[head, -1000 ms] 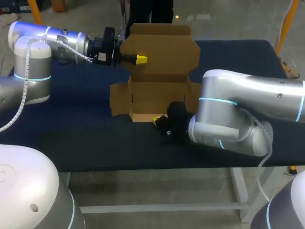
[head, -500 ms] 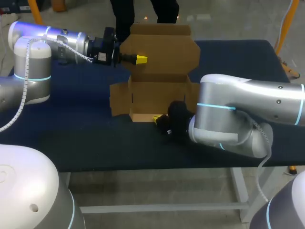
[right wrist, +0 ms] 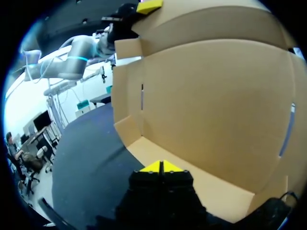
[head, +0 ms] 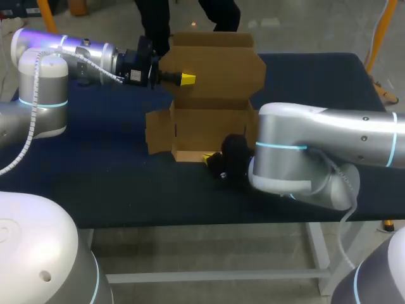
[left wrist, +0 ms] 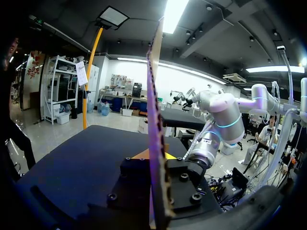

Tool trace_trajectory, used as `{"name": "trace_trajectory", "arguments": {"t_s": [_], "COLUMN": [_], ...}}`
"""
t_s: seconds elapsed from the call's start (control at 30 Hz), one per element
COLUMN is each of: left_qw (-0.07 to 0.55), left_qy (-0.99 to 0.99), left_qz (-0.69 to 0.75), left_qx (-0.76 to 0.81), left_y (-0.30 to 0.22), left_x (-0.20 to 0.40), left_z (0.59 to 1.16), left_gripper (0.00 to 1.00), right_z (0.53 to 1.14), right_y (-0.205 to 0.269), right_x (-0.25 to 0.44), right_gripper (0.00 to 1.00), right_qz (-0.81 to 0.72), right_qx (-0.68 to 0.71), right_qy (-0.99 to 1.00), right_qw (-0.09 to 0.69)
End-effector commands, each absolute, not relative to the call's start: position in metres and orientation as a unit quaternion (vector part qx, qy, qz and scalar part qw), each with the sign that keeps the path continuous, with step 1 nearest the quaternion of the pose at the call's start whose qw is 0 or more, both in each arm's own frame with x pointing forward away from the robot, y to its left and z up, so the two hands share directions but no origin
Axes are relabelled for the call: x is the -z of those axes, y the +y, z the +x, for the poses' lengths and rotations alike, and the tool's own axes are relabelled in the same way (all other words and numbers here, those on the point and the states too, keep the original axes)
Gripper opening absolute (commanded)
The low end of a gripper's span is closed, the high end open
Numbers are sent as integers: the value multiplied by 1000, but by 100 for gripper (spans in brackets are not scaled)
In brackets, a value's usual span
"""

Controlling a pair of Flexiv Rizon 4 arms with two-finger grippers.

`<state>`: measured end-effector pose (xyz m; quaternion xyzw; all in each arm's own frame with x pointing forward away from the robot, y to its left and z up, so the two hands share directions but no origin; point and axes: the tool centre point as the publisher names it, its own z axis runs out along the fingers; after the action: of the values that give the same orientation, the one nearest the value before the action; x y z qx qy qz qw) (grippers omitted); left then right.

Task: Assemble the packaging by folding the flat box into shape, placing the metal phone stand inside, and closing the box properly

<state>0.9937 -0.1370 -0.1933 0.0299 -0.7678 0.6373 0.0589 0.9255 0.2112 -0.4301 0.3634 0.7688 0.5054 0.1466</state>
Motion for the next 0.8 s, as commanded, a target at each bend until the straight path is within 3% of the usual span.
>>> {"name": "trace_trajectory", "arguments": {"t_s": [0.03,0.8], "left_qw": [60,57], "left_qy": [-768,-780], "left_qz": [28,23], "left_qx": [-637,-623], "left_y": [-136,-142], "left_x": [194,201], "left_z": [994,941], "left_gripper": [0,0], "right_z": [928,928], "right_y": [217,217], "right_x": [439,439], "right_gripper": [0,0], "right_qz": [365,365], "right_qx": [-505,-505], "right_qy": [768,768], "right_qw": [150,150]}}
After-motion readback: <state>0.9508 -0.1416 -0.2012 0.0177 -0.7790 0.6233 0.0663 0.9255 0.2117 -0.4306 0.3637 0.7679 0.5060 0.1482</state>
